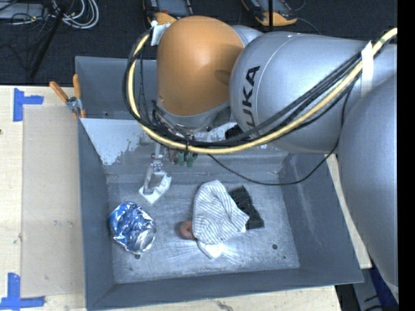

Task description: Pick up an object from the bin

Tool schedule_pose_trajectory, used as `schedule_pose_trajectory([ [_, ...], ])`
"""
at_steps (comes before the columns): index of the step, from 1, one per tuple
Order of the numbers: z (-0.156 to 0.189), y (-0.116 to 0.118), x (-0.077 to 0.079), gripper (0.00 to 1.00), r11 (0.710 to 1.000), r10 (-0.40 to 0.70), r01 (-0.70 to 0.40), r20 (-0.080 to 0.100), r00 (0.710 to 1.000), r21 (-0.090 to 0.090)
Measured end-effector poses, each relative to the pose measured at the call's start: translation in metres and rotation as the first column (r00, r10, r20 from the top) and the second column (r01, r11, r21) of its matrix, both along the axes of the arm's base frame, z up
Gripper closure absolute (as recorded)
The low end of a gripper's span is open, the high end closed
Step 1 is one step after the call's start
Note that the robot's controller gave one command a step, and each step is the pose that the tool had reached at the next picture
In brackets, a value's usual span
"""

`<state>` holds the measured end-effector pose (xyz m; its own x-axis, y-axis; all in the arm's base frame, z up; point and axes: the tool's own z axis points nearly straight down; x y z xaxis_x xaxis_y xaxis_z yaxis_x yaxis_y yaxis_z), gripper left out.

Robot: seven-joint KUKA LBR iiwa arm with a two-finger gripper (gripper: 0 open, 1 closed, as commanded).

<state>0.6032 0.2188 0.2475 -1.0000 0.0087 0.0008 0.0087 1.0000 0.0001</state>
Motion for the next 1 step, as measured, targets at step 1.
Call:
schedule_pose_trajectory([
  [1,0.0000,0.0000,0.0000,0.00,1.000,0.000,0.000,0.000,1.000,0.000],
])
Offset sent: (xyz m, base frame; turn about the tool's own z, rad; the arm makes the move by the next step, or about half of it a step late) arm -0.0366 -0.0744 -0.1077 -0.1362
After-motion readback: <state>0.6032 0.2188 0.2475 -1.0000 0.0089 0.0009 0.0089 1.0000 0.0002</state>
